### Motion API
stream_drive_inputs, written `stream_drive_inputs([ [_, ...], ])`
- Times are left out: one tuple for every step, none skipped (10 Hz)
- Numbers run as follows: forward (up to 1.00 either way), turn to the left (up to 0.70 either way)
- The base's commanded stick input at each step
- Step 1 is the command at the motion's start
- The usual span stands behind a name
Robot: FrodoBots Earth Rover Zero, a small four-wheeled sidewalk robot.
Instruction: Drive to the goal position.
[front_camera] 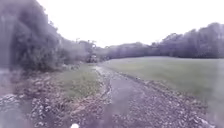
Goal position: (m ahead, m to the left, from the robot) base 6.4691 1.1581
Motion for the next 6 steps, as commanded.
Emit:
stream_drive_inputs([
  [0.7,-0.08],
  [0.7,-0.01],
  [0.7,0.0],
  [0.7,0.0],
  [0.7,0.0],
  [0.7,0.0],
])
